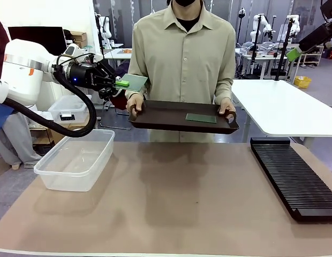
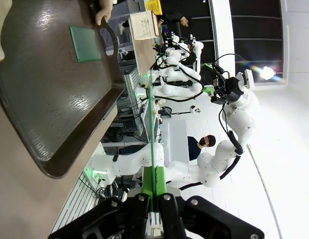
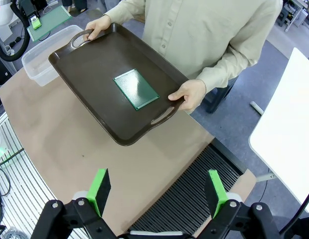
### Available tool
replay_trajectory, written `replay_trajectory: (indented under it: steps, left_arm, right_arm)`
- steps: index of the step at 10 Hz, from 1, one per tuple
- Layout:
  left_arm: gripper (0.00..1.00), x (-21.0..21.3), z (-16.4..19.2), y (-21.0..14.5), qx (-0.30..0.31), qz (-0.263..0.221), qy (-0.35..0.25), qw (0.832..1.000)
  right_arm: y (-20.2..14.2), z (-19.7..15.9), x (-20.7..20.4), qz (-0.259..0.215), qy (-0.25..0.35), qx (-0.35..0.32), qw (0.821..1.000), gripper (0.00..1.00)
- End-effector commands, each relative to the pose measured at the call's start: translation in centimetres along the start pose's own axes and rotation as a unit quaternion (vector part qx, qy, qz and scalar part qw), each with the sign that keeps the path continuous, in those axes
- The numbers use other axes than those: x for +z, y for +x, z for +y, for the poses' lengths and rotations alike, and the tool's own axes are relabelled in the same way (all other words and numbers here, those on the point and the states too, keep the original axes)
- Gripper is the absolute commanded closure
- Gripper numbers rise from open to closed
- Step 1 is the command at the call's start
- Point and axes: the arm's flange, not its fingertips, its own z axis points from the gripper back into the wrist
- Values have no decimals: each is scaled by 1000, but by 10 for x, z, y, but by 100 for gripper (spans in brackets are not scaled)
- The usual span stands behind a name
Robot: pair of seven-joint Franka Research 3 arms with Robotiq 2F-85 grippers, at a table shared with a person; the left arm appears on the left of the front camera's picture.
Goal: Sort PCBs into racks and boxes based on the side picked up.
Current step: If the short side of the Blank PCB is picked up, insert it into the PCB Rack ; if the long side is picked up, place it in the Organizing box.
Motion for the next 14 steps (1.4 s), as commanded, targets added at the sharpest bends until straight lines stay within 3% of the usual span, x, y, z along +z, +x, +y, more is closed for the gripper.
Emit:
replay_trajectory:
  steps: [1,6,9,11,14]
  left_arm:
    - [100,0,-2,0,-1,1,-9,1000]
    - [97,0,0,0,0,0,0,1000]
    - [97,23,-9,-21,21,50,150,987]
    - [97,35,-19,-40,33,48,234,970]
    - [97,56,-22,-65,60,41,372,925]
  right_arm:
    - [-3,1,-1,0,3,4,1000,0]
    - [-3,1,-1,0,3,4,1000,0]
    - [-3,1,-1,0,3,4,1000,0]
    - [-3,1,-1,0,3,4,1000,0]
    - [-3,1,-1,0,3,4,1000,0]
